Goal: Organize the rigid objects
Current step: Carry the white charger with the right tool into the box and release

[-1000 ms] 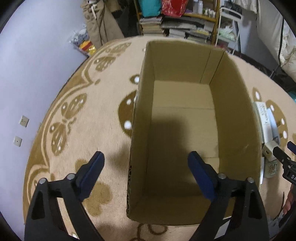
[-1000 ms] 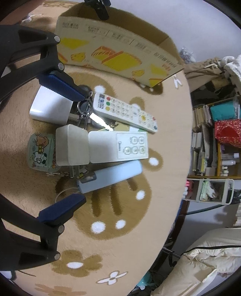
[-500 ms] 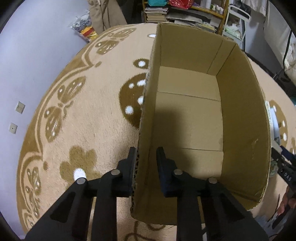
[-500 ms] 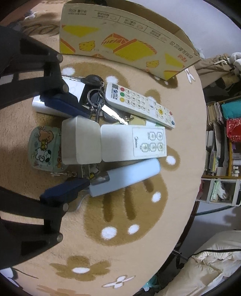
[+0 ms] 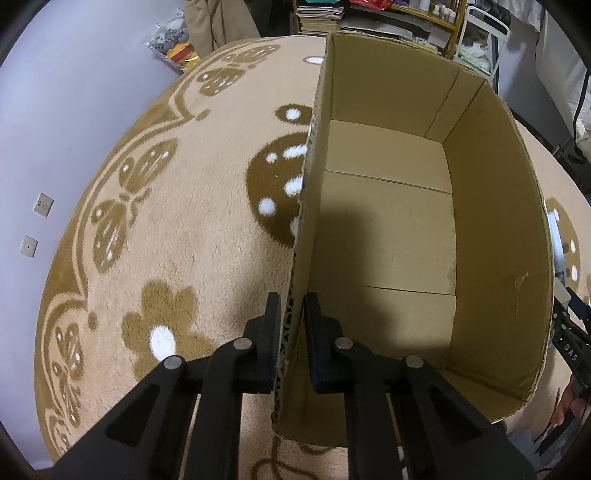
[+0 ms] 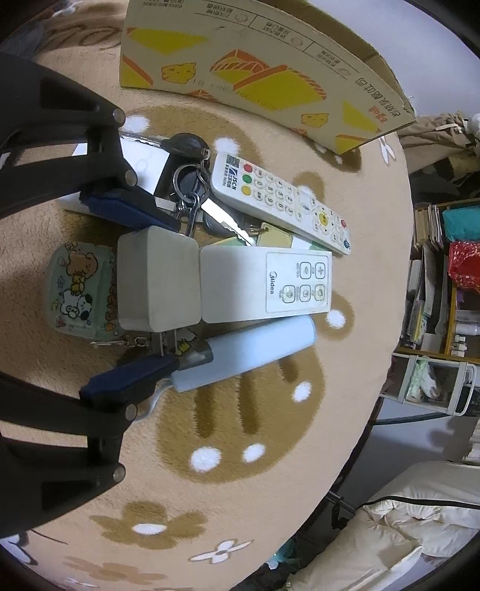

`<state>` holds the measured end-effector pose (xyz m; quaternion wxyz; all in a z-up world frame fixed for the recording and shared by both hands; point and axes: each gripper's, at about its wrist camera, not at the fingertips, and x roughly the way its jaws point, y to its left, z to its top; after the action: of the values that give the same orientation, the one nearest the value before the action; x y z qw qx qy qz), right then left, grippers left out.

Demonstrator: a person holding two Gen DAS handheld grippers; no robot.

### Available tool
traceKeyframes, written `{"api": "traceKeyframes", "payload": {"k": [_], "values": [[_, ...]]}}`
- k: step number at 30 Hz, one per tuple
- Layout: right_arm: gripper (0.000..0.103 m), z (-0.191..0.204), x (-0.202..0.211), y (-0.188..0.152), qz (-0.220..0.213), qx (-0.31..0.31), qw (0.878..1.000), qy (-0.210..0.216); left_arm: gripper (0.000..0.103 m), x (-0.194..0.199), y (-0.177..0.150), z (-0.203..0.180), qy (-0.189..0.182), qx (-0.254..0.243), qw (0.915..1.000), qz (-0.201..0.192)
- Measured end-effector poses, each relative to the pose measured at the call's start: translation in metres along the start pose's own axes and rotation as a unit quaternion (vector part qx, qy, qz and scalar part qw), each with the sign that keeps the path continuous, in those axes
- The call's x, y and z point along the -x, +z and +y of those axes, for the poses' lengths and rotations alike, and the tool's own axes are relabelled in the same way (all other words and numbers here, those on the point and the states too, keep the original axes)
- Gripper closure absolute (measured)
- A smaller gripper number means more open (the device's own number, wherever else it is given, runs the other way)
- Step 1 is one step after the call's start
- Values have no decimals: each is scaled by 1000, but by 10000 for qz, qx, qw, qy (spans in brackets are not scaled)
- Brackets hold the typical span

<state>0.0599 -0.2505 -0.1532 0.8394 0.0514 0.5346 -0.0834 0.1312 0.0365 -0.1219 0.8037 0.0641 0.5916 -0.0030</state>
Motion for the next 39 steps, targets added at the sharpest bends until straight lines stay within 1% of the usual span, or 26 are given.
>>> {"api": "traceKeyframes", "payload": {"k": [4, 7, 9, 12, 16, 20, 26, 28, 33, 36, 39], "values": [[33, -6, 9, 2, -99, -285, 9995, 97, 91, 2, -2, -7, 207, -189, 9996, -68], [33, -14, 22, 6, -281, -519, 9977, 324, 91, 2, -2, -7, 218, -221, 9995, -85], [33, -11, 31, 11, -405, -575, 9961, 525, 91, 3, -1, -5, 174, -174, 9997, -81], [33, -1, 46, 18, -648, -420, 9948, 660, 91, 2, -1, -5, 190, -181, 9996, -67], [33, 22, 68, 25, -960, -120, 9927, 725, 91, 3, -2, -7, 200, -222, 9995, -88], [33, 40, 87, 38, -1158, 109, 9897, 833, 91, 5, -2, -4, 148, -168, 9997, -118], [33, 66, 113, 61, -1427, 137, 9804, 1355, 91, 10, -2, -2, 73, -106, 9997, -199], [33, 75, 120, 71, -1485, 45, 9762, 1577, 90, 11, -2, -2, 106, -123, 9996, -252], [33, 101, 127, 86, -1607, 155, 9708, 1776, 90, 9, -1, -3, 110, -137, 9996, -236], [33, 117, 124, 85, -1594, 266, 9703, 1798, 90, 8, 0, -2, 80, -116, 9997, -221], [33, 129, 116, 81, -1482, 343, 9709, 1849, 90, 8, -1, -1, 69, -118, 9996, -228]]}}
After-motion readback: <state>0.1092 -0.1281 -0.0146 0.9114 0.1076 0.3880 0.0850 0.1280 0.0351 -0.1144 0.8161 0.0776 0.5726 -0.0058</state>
